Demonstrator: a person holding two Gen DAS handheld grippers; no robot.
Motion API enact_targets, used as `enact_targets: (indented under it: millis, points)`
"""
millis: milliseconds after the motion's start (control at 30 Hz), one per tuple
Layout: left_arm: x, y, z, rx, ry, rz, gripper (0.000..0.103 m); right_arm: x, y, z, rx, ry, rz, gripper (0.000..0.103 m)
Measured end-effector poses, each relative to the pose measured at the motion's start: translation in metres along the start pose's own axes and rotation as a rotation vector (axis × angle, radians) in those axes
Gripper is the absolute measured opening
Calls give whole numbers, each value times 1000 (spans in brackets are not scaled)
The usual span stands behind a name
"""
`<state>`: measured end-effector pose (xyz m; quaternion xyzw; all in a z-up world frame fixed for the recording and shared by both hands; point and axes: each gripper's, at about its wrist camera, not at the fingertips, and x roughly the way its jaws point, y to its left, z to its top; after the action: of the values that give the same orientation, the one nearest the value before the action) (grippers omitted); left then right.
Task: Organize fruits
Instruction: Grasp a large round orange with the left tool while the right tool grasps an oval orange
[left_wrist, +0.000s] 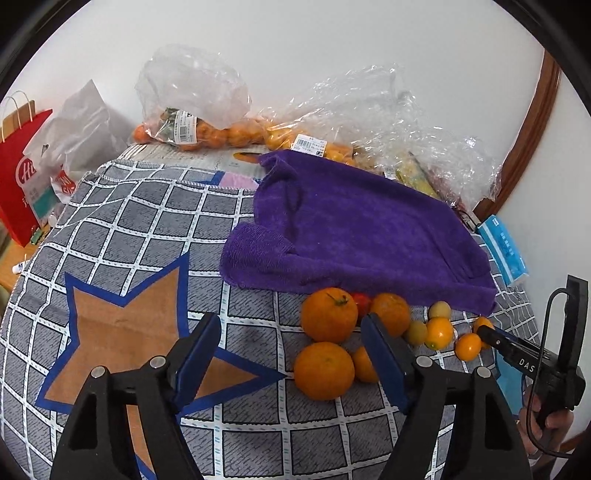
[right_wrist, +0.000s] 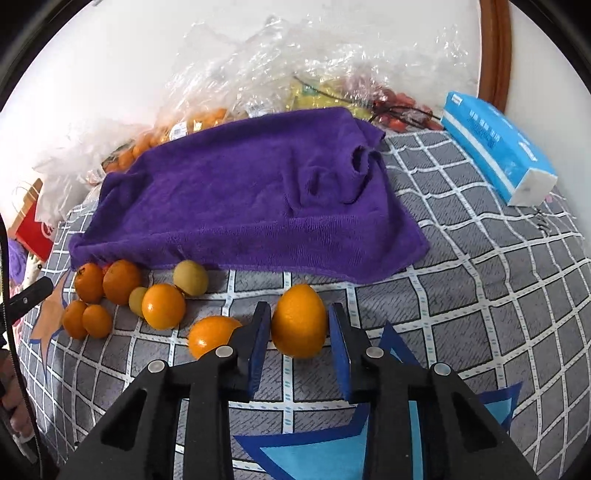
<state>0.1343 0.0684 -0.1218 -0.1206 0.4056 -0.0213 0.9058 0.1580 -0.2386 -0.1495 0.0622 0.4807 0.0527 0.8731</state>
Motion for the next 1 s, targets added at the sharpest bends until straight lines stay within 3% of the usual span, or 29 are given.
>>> enact_targets:
  millis: [267,500,600,667,800,833,1000]
  points:
    - [1,-2,-10,72,26,25,76,-9,-5,-10,3,-95,-24,32]
    - [10,-17,-19,116,59,-10,76,-14,-11,-27,-7,-99,-3,32]
    - [20,-21,-24,131,90,-4,69,-16,-8,-34,-24,-114,-10,32]
    - [25,-22,-27,132,103,-6,58,-18,-7,-35,-27,-124,-3,32]
    - [28,-19,-29,104,92,-40,47,-15,-4,-33,-36,-120,-9,32]
    - [29,-19,-29,104,90,-55,40,-15,-4,-33,-39,-119,-10,32]
    - [28,-26,-31,137,72,-35,39,-16,-5,-33,-38,-130,-11,32]
